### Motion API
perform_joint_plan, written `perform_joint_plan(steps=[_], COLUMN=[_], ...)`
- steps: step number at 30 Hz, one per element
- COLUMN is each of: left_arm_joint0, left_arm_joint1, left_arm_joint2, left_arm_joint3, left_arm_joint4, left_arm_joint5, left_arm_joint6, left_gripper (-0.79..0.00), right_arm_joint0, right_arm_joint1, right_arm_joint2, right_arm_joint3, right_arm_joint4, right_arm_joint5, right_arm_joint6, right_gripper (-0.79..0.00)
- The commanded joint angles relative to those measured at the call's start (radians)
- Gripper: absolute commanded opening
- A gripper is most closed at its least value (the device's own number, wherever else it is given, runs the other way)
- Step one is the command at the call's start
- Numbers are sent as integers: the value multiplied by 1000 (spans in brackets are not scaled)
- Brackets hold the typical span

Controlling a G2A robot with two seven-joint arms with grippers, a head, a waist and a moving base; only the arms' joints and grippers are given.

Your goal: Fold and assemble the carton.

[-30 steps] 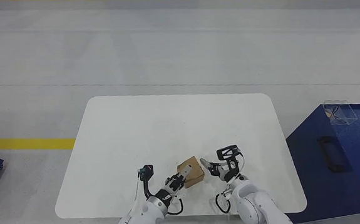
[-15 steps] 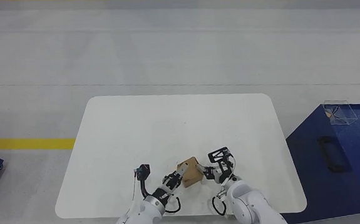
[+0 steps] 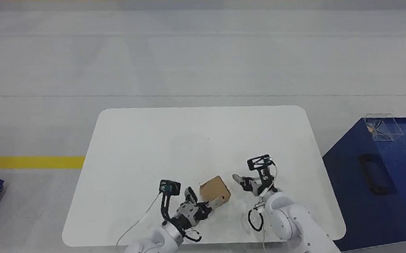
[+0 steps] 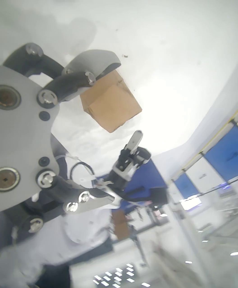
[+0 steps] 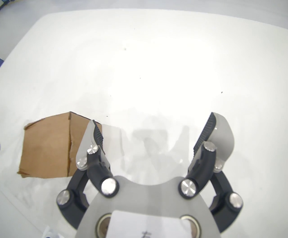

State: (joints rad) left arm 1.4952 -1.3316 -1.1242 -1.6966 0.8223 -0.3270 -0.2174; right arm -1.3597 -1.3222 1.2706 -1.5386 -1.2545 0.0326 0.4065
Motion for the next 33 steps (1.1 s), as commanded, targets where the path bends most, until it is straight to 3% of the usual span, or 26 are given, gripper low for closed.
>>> perform_joint_plan(steps=[1, 10, 14, 21, 25, 33], left_arm_joint0=[21, 21, 19, 72, 79, 5], left_arm_joint1=[9, 9, 10, 39, 55, 54], left_arm_joint2=[-8, -8, -5, -19, -37, -3], left_arm_joint3=[-5, -5, -10, -86, -94, -3], left_arm_joint4=[128, 128, 145, 590, 851, 954], left_arm_joint5=[-85, -85, -96, -142, -83, -45], left_arm_joint6=[34, 34, 35, 261, 305, 266], left_gripper=[0, 0, 0, 0, 0, 0], right_arm_joint0=[31, 152, 179, 170, 145, 88], right_arm_joint1=[-3, -20, -29, -30, -23, -8], right_arm_joint2=[-22, -135, -165, -141, -109, -39], right_arm_joint3=[38, 163, 175, 179, 173, 120], right_arm_joint4=[-5, 7, 28, 47, 53, 74], right_arm_joint5=[-14, -189, -195, -141, -140, -134], right_arm_joint6=[17, 33, 13, -32, -44, -63], right_gripper=[0, 0, 0, 0, 0, 0])
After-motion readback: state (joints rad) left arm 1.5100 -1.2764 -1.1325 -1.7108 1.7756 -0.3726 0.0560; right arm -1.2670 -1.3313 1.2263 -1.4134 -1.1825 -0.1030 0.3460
